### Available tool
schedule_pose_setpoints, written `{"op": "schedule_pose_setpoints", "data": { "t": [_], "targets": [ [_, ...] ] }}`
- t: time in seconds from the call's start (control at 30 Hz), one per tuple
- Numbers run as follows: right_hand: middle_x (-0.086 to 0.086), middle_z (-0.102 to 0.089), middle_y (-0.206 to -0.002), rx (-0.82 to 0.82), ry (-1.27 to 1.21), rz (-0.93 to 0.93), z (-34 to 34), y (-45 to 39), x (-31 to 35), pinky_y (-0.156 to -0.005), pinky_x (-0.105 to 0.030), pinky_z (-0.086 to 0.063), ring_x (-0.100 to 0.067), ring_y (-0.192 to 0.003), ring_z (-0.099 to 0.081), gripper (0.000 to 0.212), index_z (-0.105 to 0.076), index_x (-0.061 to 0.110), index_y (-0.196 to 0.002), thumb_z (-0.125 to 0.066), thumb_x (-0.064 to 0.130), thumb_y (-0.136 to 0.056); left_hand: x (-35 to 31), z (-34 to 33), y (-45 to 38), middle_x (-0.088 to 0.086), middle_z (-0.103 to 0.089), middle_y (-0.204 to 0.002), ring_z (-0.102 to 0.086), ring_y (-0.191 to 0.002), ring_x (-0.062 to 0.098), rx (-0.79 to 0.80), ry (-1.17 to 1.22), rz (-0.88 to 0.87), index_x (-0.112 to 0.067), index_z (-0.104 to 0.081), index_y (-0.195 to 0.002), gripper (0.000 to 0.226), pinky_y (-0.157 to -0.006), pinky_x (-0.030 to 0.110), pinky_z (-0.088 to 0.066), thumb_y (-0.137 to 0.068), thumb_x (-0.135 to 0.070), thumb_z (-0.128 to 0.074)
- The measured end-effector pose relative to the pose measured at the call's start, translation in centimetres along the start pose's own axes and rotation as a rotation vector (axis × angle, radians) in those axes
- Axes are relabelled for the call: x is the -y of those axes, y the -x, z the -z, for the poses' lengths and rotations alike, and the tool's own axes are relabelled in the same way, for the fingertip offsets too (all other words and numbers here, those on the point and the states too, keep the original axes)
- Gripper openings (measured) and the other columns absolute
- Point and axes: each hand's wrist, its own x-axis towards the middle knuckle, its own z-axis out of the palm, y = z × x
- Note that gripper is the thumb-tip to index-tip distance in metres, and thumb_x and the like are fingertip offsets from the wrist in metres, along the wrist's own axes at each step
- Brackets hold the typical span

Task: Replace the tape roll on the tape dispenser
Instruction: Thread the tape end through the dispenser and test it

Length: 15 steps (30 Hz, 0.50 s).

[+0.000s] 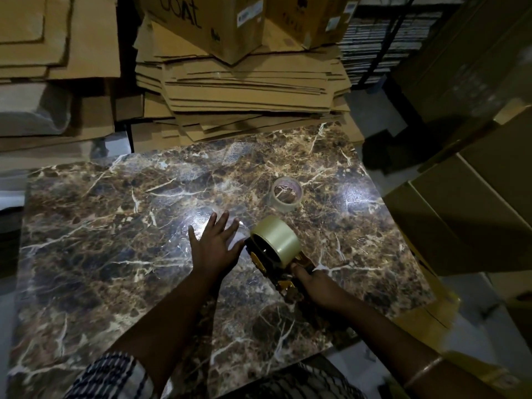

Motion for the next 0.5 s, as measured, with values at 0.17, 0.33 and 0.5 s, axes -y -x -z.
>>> {"op": "schedule_pose_setpoints", "data": {
  "t": [0.17, 0.33, 0.5],
  "targets": [
    [0.001, -0.055, -0.063, -0.05, 0.055, -0.021, -0.1, 0.3, 1.1, -0.057, -0.03, -0.035, -0.016, -0.061, -0.053, 0.052, -0.054, 0.021, -0.065, -0.045, 0.061, -0.098, 0.2, -0.2, 0.0, -0.011, -0.029, -0.161, -0.017, -0.151, 0.016, -0.003, -0.045, -0.026, -0.044, -0.041, -0.143, 0.058, -0.112, 0.069, -0.005, -0.092, -0.068, -0.034],
    [-0.006, -0.066, -0.086, -0.044, 0.142, -0.035, -0.4, 0.4, 2.7, -0.072, -0.033, -0.043, -0.026, -0.087, -0.064, 0.053, -0.069, 0.014, -0.101, -0.046, 0.062, -0.096, 0.3, 0.0, -0.1, -0.013, -0.026, -0.162, -0.015, -0.152, 0.015, 0.024, -0.056, -0.016, -0.044, -0.04, -0.144, 0.054, -0.112, 0.067, -0.003, -0.093, -0.063, -0.038],
    [-0.007, -0.074, -0.103, -0.014, 0.091, -0.055, -0.2, 0.9, 2.9, -0.092, -0.042, -0.054, -0.026, -0.095, -0.07, 0.067, -0.071, 0.023, -0.108, -0.047, 0.077, -0.077, 0.3, 0.1, -0.1, -0.014, -0.024, -0.162, -0.013, -0.152, 0.013, 0.03, -0.021, -0.009, -0.046, -0.04, -0.144, 0.054, -0.113, 0.066, 0.0, -0.093, -0.064, -0.036]
  ]
}}
